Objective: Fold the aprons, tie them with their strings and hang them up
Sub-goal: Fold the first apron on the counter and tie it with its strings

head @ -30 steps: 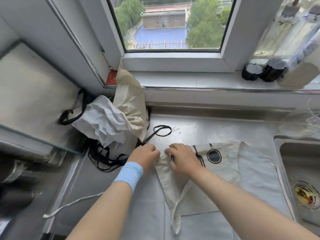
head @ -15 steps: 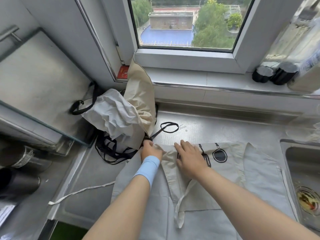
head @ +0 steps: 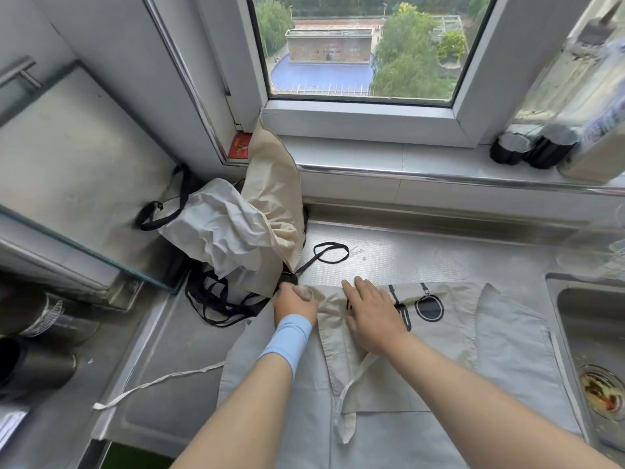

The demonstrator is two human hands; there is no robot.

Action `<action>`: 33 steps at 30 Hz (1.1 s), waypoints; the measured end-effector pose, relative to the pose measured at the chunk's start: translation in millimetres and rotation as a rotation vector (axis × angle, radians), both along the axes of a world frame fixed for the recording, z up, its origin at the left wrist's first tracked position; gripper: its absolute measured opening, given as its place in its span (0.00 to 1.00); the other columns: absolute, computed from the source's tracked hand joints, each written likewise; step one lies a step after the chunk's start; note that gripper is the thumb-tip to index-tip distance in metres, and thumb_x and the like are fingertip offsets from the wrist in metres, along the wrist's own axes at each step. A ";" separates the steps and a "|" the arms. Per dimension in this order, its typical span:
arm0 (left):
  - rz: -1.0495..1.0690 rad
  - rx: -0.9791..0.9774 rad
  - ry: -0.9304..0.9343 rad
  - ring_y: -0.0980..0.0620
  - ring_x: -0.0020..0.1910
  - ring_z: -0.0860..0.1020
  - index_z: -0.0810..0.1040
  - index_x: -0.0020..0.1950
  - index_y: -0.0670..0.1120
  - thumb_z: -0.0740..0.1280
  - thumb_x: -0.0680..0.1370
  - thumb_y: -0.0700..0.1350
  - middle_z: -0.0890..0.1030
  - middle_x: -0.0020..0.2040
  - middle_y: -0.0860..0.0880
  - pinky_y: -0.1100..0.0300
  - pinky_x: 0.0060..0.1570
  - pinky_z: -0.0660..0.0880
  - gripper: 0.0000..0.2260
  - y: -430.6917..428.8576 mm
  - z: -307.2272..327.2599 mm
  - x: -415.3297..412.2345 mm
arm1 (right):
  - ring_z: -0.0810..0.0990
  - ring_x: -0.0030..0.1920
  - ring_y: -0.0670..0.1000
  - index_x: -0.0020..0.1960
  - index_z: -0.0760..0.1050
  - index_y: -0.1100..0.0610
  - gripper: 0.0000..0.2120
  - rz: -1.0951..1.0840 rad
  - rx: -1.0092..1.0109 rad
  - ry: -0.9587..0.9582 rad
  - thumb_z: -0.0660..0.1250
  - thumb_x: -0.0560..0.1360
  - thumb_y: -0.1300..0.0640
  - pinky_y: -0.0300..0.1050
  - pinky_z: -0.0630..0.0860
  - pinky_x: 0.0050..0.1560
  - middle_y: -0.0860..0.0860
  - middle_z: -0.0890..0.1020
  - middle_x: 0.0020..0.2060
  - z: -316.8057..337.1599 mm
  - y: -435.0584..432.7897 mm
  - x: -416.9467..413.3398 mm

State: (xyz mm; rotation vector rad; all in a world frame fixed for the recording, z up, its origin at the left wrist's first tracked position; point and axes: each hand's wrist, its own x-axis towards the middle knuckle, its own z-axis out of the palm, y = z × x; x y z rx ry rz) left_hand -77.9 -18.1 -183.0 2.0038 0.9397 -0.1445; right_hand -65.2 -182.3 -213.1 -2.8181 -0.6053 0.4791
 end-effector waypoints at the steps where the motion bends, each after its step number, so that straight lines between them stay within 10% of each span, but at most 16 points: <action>1: 0.021 0.012 -0.011 0.48 0.42 0.77 0.72 0.46 0.46 0.66 0.74 0.41 0.76 0.40 0.53 0.63 0.43 0.68 0.04 -1.3 -1.7 -0.1 | 0.50 0.79 0.57 0.80 0.46 0.51 0.32 0.002 -0.005 0.001 0.57 0.81 0.48 0.55 0.50 0.77 0.56 0.51 0.79 -0.6 0.3 -0.3; 6: 0.270 -0.182 -0.203 0.49 0.40 0.75 0.74 0.46 0.47 0.60 0.74 0.32 0.76 0.42 0.51 0.64 0.39 0.70 0.11 -0.8 1.7 3.0 | 0.50 0.79 0.55 0.81 0.43 0.51 0.35 0.003 0.011 0.014 0.58 0.80 0.51 0.53 0.49 0.78 0.53 0.51 0.80 -0.9 -4.3 2.4; 12: 0.370 -0.545 -0.238 0.48 0.55 0.80 0.86 0.42 0.54 0.65 0.76 0.33 0.83 0.55 0.47 0.55 0.64 0.73 0.17 17.8 -6.3 1.2 | 0.45 0.79 0.56 0.79 0.33 0.47 0.39 0.001 0.027 0.014 0.56 0.80 0.48 0.54 0.46 0.78 0.55 0.45 0.80 -2.0 -6.0 -0.7; 16: 0.302 -0.207 -0.184 0.46 0.59 0.76 0.76 0.67 0.47 0.62 0.79 0.37 0.76 0.65 0.44 0.62 0.58 0.69 0.17 17.0 1.1 -0.8 | 0.37 0.79 0.58 0.78 0.31 0.49 0.39 -0.019 -0.105 -0.011 0.53 0.80 0.40 0.58 0.38 0.77 0.56 0.38 0.79 -4.3 -18.5 0.6; 19: 0.171 0.281 -0.177 0.39 0.56 0.73 0.76 0.58 0.44 0.65 0.74 0.34 0.70 0.60 0.42 0.52 0.55 0.71 0.14 1.1 7.1 -7.8 | 0.48 0.79 0.61 0.81 0.47 0.54 0.38 -0.089 -0.116 -0.149 0.62 0.78 0.47 0.60 0.47 0.76 0.60 0.48 0.79 -2.4 -35.6 2.2; 23: -0.500 0.717 -0.314 0.44 0.49 0.74 0.76 0.49 0.50 0.67 0.64 0.32 0.73 0.51 0.48 0.53 0.47 0.71 0.18 -20.6 -1.4 -4.0 | 0.73 0.60 0.61 0.67 0.73 0.56 0.30 -0.174 -0.094 -0.365 0.72 0.66 0.61 0.55 0.68 0.55 0.59 0.73 0.64 -0.7 -62.4 -1.5; 28: -1.001 0.843 -0.072 0.46 0.62 0.71 0.73 0.64 0.52 0.62 0.74 0.38 0.74 0.61 0.49 0.56 0.65 0.60 0.19 -10.1 -14.6 28.2 | 0.76 0.48 0.57 0.49 0.78 0.50 0.12 -0.223 -0.227 -0.296 0.72 0.67 0.59 0.58 0.67 0.57 0.51 0.78 0.47 -3.0 -91.5 24.7; 33: -0.964 0.732 0.008 0.42 0.53 0.78 0.76 0.57 0.50 0.55 0.80 0.42 0.80 0.54 0.47 0.56 0.48 0.68 0.12 0.1 1.2 54.0 | 0.77 0.53 0.52 0.52 0.74 0.47 0.07 -0.203 -0.143 -0.197 0.57 0.82 0.52 0.56 0.52 0.69 0.46 0.80 0.47 4.1 -112.8 64.7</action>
